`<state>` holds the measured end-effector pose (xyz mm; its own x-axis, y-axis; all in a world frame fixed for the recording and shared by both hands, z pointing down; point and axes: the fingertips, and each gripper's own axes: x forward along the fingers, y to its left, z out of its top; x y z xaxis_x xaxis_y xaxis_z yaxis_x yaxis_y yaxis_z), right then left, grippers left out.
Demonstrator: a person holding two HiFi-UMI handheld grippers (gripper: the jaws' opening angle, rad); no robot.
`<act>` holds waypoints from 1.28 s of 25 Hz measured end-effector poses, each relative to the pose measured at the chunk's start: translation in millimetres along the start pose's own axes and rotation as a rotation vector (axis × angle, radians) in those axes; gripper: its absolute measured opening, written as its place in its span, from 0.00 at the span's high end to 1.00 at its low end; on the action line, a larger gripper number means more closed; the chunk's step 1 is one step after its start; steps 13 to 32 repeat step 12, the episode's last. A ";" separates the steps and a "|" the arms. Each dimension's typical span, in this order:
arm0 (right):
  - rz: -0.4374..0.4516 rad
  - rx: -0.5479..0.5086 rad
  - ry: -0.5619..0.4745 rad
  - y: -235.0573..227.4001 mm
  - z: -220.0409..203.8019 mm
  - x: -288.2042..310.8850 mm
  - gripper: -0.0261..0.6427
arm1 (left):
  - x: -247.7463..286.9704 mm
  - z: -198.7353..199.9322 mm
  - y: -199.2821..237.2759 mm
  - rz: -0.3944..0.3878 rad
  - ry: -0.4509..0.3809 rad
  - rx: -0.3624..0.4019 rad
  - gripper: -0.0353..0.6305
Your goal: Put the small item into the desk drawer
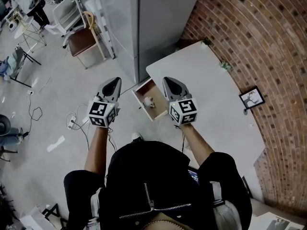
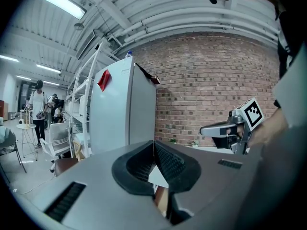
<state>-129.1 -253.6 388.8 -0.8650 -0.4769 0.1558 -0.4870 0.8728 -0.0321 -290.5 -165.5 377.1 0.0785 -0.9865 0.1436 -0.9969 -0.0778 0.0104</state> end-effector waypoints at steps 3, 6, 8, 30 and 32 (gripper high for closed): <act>-0.003 -0.003 0.001 -2.7 -0.9 -1.8 0.96 | 1.4 -1.6 -1.5 0.001 -0.002 -0.001 0.91; -0.004 -0.008 -0.001 -4.9 -2.3 -2.4 0.96 | 2.5 -4.2 -1.3 0.003 -0.004 -0.007 0.91; -0.004 -0.013 -0.003 -5.8 -2.0 -1.9 0.96 | 2.7 -4.8 -0.1 0.005 -0.006 -0.008 0.91; -0.006 -0.019 -0.008 -5.6 0.2 -1.4 0.96 | 1.1 -3.6 3.8 0.008 -0.010 -0.007 0.91; -0.006 -0.019 -0.008 -5.6 0.2 -1.4 0.96 | 1.1 -3.6 3.8 0.008 -0.010 -0.007 0.91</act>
